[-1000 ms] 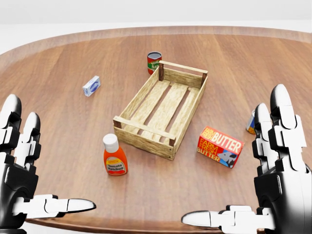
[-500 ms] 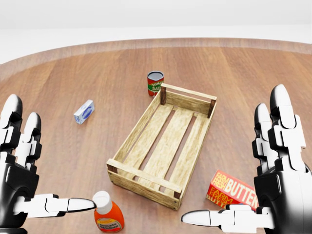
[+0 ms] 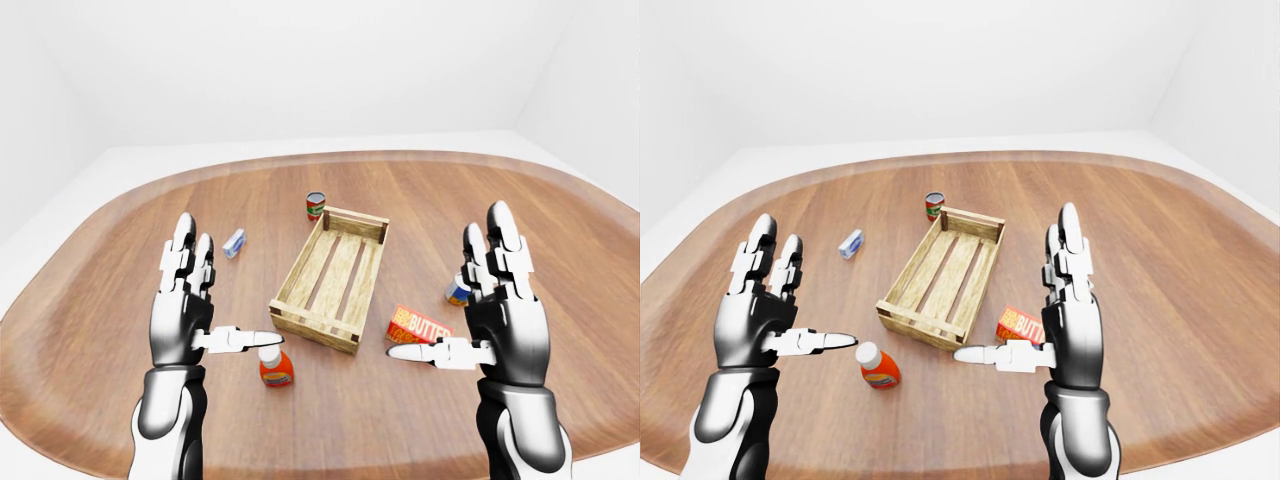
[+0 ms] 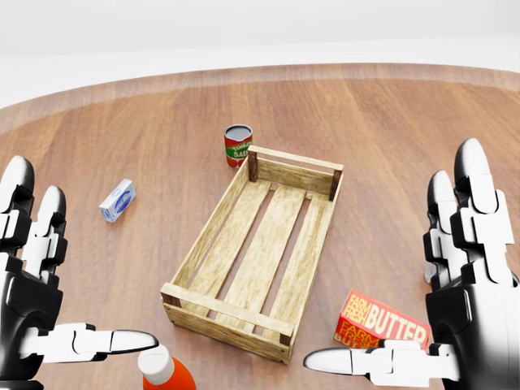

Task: Pick up the butter and put it in the tray.

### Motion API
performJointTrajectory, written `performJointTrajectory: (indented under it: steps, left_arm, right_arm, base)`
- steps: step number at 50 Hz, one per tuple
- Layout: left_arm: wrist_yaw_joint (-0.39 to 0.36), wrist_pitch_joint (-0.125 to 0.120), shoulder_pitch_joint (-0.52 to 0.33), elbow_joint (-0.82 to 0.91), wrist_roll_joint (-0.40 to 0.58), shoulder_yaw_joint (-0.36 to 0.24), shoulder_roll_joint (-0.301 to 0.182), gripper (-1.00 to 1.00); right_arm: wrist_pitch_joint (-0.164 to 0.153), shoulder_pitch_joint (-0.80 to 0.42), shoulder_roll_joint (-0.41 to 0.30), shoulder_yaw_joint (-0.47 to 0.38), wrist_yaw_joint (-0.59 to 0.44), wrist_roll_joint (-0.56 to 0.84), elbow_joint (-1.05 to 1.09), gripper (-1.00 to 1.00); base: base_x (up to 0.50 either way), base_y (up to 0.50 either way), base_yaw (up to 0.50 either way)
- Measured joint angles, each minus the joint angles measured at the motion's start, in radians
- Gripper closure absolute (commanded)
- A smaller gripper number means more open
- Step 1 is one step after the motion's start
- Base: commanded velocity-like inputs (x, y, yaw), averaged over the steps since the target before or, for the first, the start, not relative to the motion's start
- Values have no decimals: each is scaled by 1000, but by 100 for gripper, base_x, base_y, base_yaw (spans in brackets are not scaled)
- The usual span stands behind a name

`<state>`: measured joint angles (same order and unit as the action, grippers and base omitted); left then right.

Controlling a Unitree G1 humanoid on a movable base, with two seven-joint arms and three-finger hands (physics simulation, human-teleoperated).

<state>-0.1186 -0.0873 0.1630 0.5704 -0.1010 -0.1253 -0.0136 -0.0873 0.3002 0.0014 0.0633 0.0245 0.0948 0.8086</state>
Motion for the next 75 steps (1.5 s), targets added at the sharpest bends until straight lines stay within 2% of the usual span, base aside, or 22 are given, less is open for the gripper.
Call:
performJointTrajectory:
  steps: [16,37,55,75]
  left_arm:
    - [2,0,-16,-34,0,2,-3,-100]
    - [10,0,-31,-77,9,15,-6,-100]
    - [12,0,-36,-80,9,11,-8,-100]
    - [14,0,-39,-86,11,10,-9,-100]
  right_arm:
    - [0,-17,-9,-45,-31,31,36,-100]
    - [0,-47,-16,-211,-290,271,202,-100]
    - [0,-97,-44,-293,-424,454,73,-100]
    - [0,-113,-68,-326,-505,594,-60,-100]
  base:
    - [4,0,0]
    - [0,0,0]
    - [0,0,0]
    - [0,0,0]
